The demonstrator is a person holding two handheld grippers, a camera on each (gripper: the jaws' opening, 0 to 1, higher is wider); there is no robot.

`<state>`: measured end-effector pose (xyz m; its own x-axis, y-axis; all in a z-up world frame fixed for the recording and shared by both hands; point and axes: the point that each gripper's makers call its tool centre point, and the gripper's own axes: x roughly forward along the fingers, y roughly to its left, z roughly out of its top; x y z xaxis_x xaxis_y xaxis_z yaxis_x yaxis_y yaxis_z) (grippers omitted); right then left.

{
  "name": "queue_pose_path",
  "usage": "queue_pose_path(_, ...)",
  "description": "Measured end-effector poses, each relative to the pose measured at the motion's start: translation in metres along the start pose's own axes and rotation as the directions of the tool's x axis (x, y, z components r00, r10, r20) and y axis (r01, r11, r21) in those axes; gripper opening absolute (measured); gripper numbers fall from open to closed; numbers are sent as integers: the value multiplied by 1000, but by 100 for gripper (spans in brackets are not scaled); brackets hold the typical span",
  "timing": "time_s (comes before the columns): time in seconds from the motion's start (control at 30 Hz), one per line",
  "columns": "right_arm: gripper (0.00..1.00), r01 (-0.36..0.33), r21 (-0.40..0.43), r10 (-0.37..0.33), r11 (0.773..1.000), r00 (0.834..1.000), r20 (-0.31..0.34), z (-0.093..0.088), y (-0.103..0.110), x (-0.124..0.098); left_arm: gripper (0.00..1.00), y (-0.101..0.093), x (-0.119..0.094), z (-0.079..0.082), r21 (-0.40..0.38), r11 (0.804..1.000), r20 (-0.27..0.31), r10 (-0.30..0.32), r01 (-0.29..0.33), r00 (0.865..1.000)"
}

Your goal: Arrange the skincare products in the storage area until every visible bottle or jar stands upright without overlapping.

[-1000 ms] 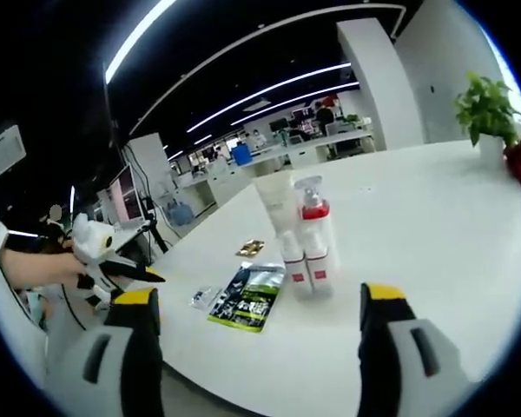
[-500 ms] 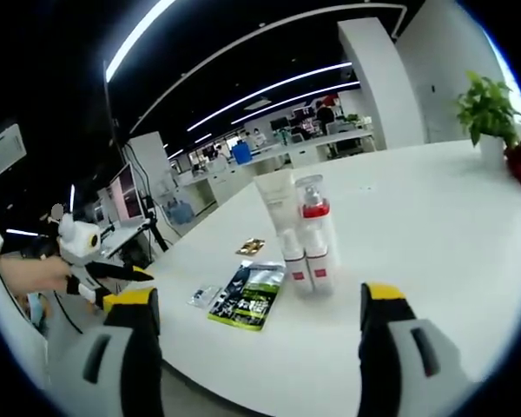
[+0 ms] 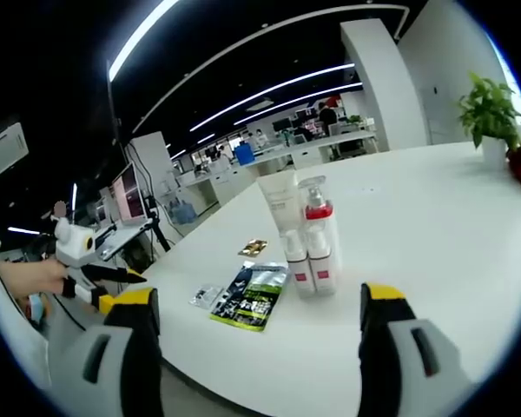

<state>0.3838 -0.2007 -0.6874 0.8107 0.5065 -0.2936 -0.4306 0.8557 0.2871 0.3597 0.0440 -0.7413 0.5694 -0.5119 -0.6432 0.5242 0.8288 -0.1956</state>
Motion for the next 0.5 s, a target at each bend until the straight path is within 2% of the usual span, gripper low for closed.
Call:
queue_pose_path(0.13,96,-4,-2,4,1000,1000,0,0,1,0,97,0,-1,2,3,1000,12,9,-9,1000)
queue_pose_path(0.5,96,-2,1,2,1000,1000,2,0,1,0,97,-3,3,4,11,1000,-10,5,-5,1000)
